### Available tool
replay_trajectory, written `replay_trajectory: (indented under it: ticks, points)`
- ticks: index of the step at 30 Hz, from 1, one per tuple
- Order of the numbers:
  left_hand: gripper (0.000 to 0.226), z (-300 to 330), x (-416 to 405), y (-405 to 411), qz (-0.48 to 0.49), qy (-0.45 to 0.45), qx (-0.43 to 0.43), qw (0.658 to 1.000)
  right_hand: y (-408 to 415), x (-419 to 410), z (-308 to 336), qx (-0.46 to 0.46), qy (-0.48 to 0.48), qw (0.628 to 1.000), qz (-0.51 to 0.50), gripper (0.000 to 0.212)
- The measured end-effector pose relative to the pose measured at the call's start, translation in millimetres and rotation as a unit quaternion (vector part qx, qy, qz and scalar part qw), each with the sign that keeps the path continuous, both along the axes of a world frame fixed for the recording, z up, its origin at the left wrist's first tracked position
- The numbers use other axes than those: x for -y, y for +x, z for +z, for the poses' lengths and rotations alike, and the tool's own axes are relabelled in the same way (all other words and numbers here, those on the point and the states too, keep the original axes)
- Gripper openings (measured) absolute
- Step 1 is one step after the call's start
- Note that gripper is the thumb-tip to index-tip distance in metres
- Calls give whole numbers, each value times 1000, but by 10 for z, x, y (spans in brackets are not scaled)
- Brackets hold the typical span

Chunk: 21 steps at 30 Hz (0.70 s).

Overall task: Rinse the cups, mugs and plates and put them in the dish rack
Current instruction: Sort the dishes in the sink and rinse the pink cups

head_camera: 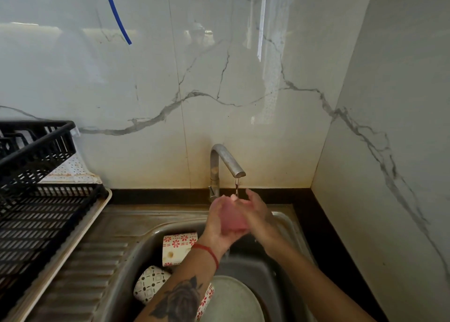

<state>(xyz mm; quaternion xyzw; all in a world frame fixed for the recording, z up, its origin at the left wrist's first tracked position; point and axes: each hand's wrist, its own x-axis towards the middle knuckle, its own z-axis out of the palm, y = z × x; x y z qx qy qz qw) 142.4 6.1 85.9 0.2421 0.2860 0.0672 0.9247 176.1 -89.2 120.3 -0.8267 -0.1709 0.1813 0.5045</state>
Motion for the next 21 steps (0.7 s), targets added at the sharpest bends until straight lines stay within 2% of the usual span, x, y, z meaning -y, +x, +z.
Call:
replay_trajectory:
  ticks: [2, 3, 5, 8, 11, 13, 17, 21]
  points:
    - [53, 31, 53, 49, 4, -13, 0, 1000, -84, 23, -104, 144, -36, 988, 54, 88]
    - [53, 37, 68, 65, 5, -5, 5, 1000, -111, 43, -173, 218, -71, 969, 96, 90]
    - [56, 47, 81, 93, -1, -2, -3, 1000, -125, 105, -265, 329, -144, 922, 144, 82]
    - [61, 32, 53, 69, -22, -47, -69, 996, -103, 235, -324, 401, -170, 876, 208, 79]
    - [52, -45, 13, 46, 7, 9, -101, 995, -10, 430, -410, 445, -159, 837, 276, 76]
    - [45, -94, 13, 43, 26, 54, -80, 995, 66, 510, -434, 454, -166, 831, 276, 72]
    - [54, -24, 82, 91, 9, -14, -84, 996, 33, 400, -377, 453, -163, 852, 207, 66]
    - [59, -4, 97, 86, 29, -44, -46, 998, -105, 336, -428, 445, -102, 872, 175, 66]
